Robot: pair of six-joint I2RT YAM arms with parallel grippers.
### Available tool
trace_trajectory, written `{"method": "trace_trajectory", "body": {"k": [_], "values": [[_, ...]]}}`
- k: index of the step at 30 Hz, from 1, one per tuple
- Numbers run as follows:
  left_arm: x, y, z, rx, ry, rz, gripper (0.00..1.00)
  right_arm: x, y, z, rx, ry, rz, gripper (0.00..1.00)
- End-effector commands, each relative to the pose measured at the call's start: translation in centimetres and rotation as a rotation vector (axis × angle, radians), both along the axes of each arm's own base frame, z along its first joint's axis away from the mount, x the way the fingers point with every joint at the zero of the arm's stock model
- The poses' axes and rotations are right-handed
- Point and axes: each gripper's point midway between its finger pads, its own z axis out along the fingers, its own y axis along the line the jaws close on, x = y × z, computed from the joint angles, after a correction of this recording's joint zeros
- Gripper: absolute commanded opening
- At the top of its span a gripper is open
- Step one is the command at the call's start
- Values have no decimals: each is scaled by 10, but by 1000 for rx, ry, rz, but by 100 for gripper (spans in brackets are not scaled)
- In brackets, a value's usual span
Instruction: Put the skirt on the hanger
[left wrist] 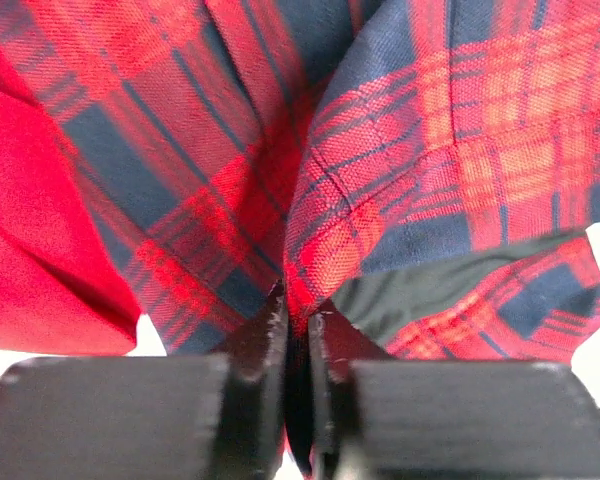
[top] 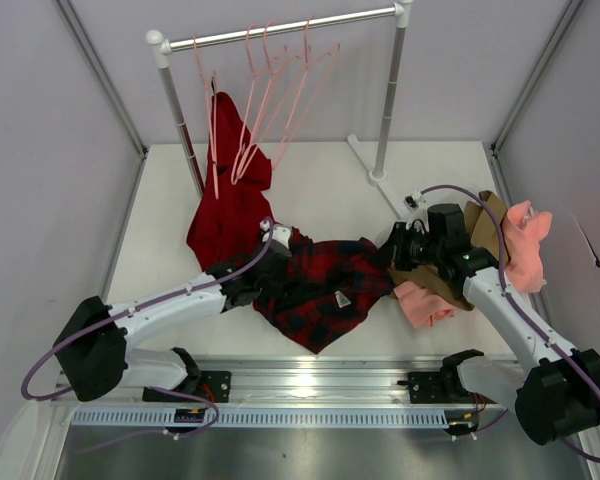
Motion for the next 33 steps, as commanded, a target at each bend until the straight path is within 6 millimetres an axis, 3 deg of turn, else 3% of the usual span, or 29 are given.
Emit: {"method": "trace_trajectory", "body": {"k": [1,2,4,5,7,8,11,14,15,17,19,23,24,25,26,28,29,33], "values": [[25,5,35,-30,-86,70,6,5,9,14,56,-58,25,0],[29,8,50,-54,-109,85,0,4,11,14,54,-63,30,0],[34,21,68,-64,-121,119,0,4,13,15,48,-73,34,0],[37,23,91,-98,-161,123,0,3,14,14,44,-74,37,0],[36,33,105,-112,-175,123,0,3,16,15,39,-79,39,0],[33,33,123,-144,-203,98,0,2,18,16,39,-83,45,0],[24,38,137,-158,-208,65,0,6,21,23,40,-108,43,0],[13,46,151,-166,-210,58,0,17,29,47,64,-170,43,0],[9,51,158,-167,-216,59,0,24,33,67,84,-222,44,0],[6,58,164,-156,-218,72,1,33,38,80,97,-249,47,0],[-1,68,162,-132,-196,90,1,42,43,94,115,-294,63,0],[-12,74,133,-112,-144,87,2,57,49,68,71,-252,84,0],[-15,74,121,-108,-128,86,2,61,52,49,46,-201,92,0],[-16,73,118,-119,-124,83,3,62,54,43,34,-185,99,0],[-21,74,100,-114,-98,84,5,64,60,44,26,-184,111,0],[-20,66,98,-155,-102,71,8,64,68,32,-8,-173,142,0],[-23,67,83,-147,-77,72,9,63,73,29,-25,-178,149,0],[-19,61,68,-148,-57,71,10,63,71,24,-76,-160,132,2]]}}
